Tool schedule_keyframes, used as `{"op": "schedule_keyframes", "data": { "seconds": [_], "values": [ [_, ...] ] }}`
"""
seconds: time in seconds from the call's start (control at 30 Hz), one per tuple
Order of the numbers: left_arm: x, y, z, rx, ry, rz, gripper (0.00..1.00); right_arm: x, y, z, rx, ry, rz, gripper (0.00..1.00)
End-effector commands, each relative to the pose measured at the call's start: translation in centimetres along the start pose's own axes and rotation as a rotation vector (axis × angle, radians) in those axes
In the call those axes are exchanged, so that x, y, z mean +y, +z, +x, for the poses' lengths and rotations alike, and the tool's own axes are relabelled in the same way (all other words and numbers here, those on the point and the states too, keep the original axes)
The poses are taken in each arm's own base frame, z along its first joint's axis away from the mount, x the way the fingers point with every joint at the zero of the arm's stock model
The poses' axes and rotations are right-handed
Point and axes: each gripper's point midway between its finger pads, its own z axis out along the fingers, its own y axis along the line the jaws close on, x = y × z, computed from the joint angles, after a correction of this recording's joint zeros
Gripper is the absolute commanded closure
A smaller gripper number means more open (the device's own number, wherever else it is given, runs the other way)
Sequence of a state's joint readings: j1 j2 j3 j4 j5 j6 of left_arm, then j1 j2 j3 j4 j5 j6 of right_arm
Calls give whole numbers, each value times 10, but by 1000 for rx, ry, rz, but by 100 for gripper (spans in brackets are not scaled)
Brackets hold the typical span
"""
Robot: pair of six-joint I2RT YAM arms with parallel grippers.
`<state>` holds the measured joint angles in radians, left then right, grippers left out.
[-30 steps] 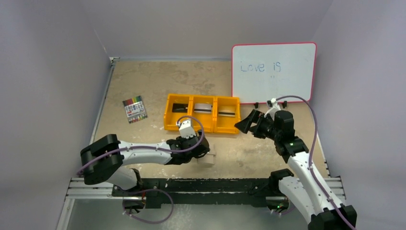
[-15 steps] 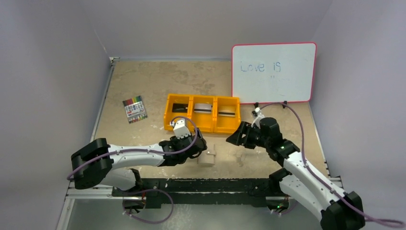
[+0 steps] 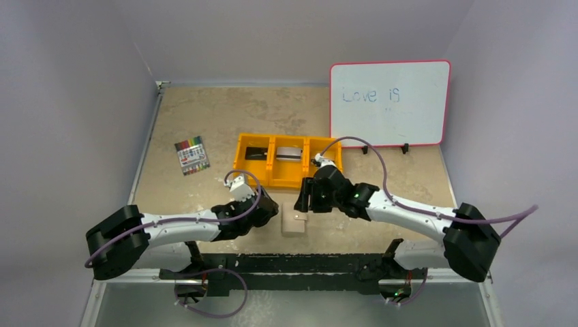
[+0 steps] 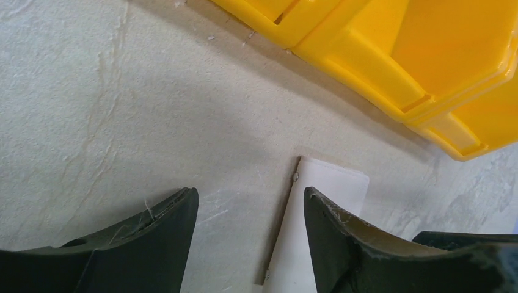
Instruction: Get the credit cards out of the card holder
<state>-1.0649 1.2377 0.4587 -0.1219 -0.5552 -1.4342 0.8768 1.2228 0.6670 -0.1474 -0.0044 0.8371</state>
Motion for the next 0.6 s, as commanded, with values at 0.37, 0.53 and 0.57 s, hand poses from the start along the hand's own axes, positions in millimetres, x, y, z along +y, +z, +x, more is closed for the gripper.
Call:
{"op": "schedule_keyframes", "data": {
  "seconds": [0.37, 0.53, 0.57],
  "values": [
    [-6, -8, -3, 10, -64, 65, 40, 13, 34, 3, -1, -40, 210, 48],
    [-10, -9, -5, 2, -74, 80, 42, 8, 35, 10, 13, -73, 275, 46],
    [-10, -9, -4, 6, -72, 83, 42, 6, 36, 12, 16, -74, 290, 46]
  ]
}}
